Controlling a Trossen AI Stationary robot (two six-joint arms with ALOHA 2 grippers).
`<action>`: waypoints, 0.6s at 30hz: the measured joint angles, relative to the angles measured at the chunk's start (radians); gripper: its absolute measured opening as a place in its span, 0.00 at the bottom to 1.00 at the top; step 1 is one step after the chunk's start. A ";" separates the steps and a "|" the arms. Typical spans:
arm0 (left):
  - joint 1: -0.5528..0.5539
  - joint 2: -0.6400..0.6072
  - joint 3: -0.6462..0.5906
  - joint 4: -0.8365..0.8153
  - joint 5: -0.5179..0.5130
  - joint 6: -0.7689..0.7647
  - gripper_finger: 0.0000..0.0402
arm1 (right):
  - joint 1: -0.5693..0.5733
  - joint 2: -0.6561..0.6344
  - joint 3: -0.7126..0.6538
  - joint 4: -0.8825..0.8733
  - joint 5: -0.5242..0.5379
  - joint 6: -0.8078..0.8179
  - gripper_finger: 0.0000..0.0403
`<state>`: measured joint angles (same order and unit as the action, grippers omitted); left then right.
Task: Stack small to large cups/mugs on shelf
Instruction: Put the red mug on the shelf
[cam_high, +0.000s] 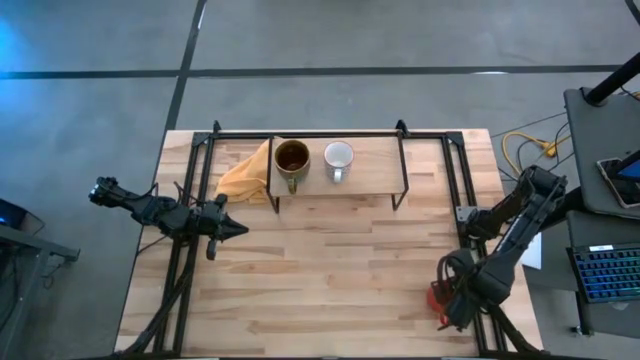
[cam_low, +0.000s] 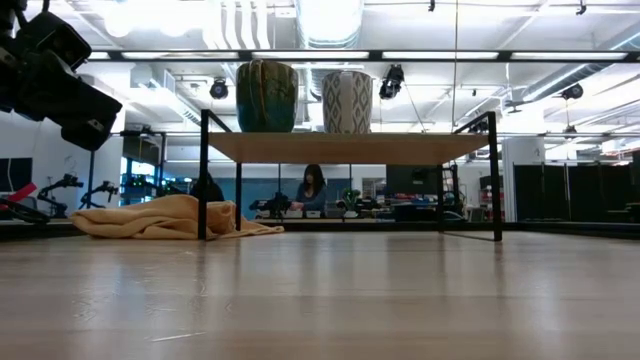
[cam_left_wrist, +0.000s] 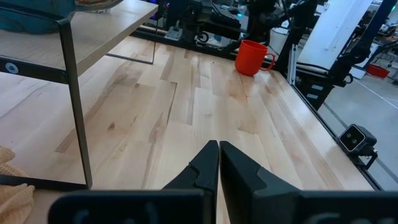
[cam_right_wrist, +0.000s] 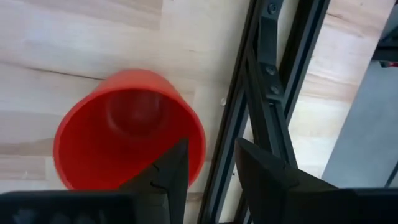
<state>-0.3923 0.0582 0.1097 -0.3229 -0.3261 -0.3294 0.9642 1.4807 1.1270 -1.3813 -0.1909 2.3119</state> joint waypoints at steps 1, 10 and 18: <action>0.000 0.000 0.000 0.000 0.000 0.000 0.00 | 0.000 0.000 -0.008 0.006 0.000 0.000 0.31; 0.000 0.000 0.000 0.000 0.000 0.000 0.00 | 0.000 0.000 -0.100 0.077 0.008 0.000 0.29; 0.000 -0.001 0.000 0.000 0.000 0.000 0.00 | -0.002 0.000 -0.147 0.141 0.009 0.000 0.29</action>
<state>-0.3923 0.0572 0.1097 -0.3229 -0.3261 -0.3294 0.9619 1.4811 0.9796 -1.2400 -0.1822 2.3119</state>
